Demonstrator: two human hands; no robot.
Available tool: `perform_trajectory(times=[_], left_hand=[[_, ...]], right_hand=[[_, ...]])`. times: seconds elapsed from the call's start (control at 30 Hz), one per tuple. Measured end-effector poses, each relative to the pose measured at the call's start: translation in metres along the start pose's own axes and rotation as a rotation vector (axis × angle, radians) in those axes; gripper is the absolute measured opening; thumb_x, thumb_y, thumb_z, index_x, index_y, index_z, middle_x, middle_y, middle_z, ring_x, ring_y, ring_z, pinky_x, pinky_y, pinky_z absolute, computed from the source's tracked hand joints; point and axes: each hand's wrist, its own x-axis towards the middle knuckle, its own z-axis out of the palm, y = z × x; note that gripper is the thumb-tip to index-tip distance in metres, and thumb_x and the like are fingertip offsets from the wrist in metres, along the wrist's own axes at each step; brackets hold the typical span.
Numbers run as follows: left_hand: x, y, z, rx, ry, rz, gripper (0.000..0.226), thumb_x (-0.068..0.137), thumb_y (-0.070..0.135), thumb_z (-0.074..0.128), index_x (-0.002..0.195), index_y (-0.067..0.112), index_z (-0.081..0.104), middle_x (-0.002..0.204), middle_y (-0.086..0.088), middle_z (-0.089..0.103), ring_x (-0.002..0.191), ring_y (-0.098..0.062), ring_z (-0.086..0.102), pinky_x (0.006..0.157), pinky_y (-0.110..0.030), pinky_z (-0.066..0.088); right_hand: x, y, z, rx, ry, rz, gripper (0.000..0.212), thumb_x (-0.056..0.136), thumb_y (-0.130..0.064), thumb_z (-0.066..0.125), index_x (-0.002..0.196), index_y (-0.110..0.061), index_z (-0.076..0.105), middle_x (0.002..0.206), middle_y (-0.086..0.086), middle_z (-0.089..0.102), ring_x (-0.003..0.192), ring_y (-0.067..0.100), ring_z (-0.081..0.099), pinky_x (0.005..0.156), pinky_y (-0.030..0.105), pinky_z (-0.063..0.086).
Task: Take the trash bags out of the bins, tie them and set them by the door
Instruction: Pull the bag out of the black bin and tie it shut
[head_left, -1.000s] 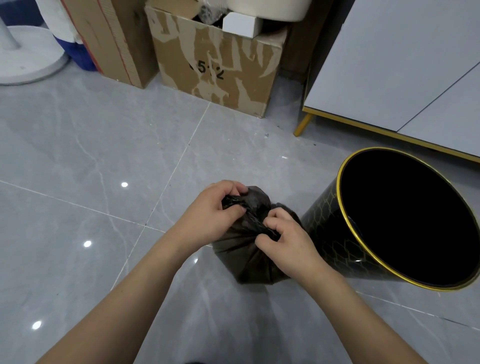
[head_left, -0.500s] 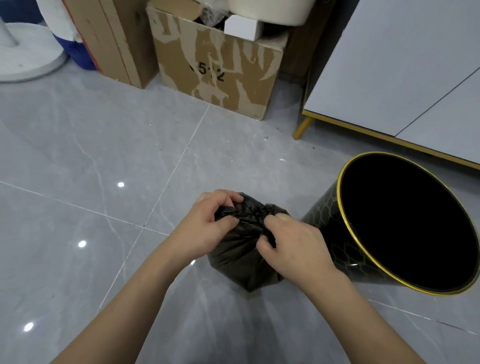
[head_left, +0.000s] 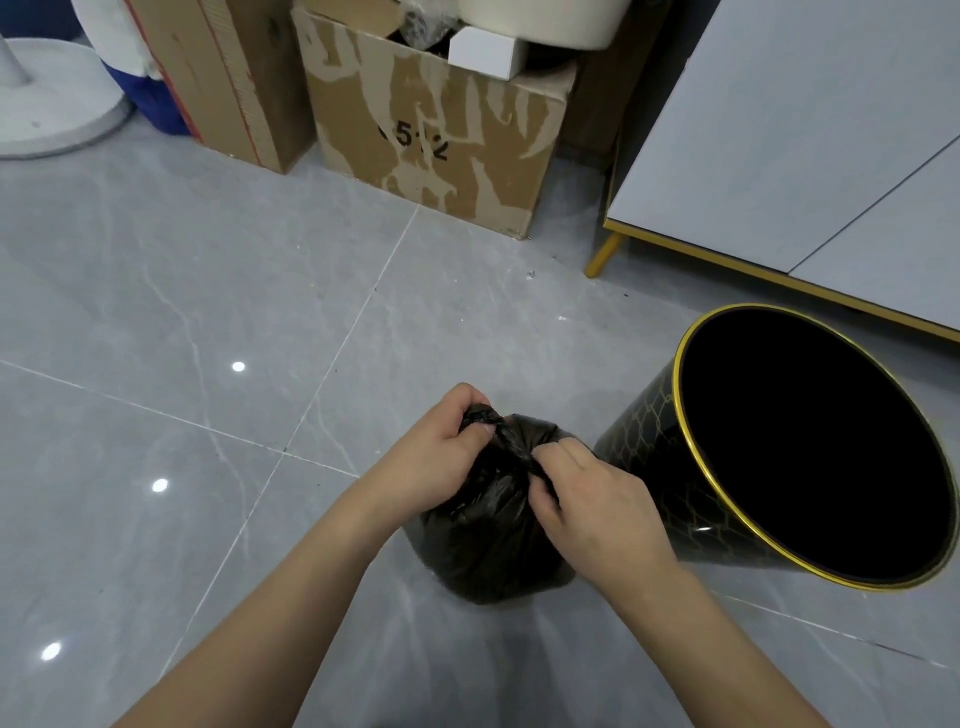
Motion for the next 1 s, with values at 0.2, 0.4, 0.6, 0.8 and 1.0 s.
perform_trajectory(times=[0.2, 0.4, 0.6, 0.8, 1.0], left_hand=[[0.006, -0.005, 0.013, 0.077, 0.034, -0.098, 0.01, 0.097, 0.021, 0.045, 0.091, 0.028, 0.049, 0.067, 0.007, 0.069, 0.066, -0.014, 0.059, 0.073, -0.037, 0.049], [0.003, 0.007, 0.01, -0.044, -0.004, -0.174, 0.011, 0.085, 0.017, 0.054, 0.095, 0.022, 0.054, 0.065, 0.002, 0.064, 0.06, -0.016, 0.055, 0.065, -0.034, 0.044], [-0.012, -0.002, 0.003, 0.257, -0.142, 0.031, 0.05, 0.071, 0.013, 0.057, 0.108, 0.045, 0.045, 0.081, 0.014, 0.059, 0.082, -0.006, 0.049, 0.091, -0.034, 0.033], [-0.009, -0.018, 0.011, 0.621, 0.13, 0.273, 0.035, 0.079, 0.023, 0.042, 0.098, 0.042, 0.065, 0.091, 0.021, 0.052, 0.096, -0.005, 0.033, 0.096, -0.029, 0.015], [-0.008, -0.014, 0.019, 0.511, 0.215, 0.228, 0.018, 0.076, 0.024, 0.042, 0.075, 0.038, 0.054, 0.108, 0.02, 0.039, 0.107, -0.006, 0.028, 0.093, -0.024, 0.015]], right_hand=[[-0.007, 0.001, 0.005, 0.044, 0.027, 0.059, 0.023, 0.087, -0.034, 0.044, 0.091, -0.017, 0.06, 0.083, -0.003, 0.055, 0.046, 0.016, 0.054, 0.034, 0.029, 0.042], [-0.006, 0.0, 0.005, 0.091, -0.005, 0.036, 0.024, 0.09, -0.031, 0.047, 0.111, -0.027, 0.057, 0.09, -0.007, 0.056, 0.052, 0.021, 0.058, 0.038, 0.034, 0.048], [0.001, 0.003, 0.0, 0.438, -0.177, 0.293, 0.012, 0.088, -0.031, 0.057, 0.095, -0.027, 0.066, 0.089, -0.008, 0.051, 0.07, 0.008, 0.057, 0.063, 0.026, 0.047], [0.015, -0.002, -0.006, 1.252, -0.524, 0.793, 0.017, 0.087, -0.009, 0.056, 0.08, -0.017, 0.069, 0.074, 0.011, 0.048, 0.066, 0.022, 0.043, 0.053, 0.026, 0.027], [0.018, 0.001, -0.009, 1.185, -0.445, 0.776, 0.018, 0.086, -0.003, 0.056, 0.075, -0.01, 0.068, 0.065, 0.003, 0.055, 0.062, 0.012, 0.049, 0.054, 0.023, 0.036]])
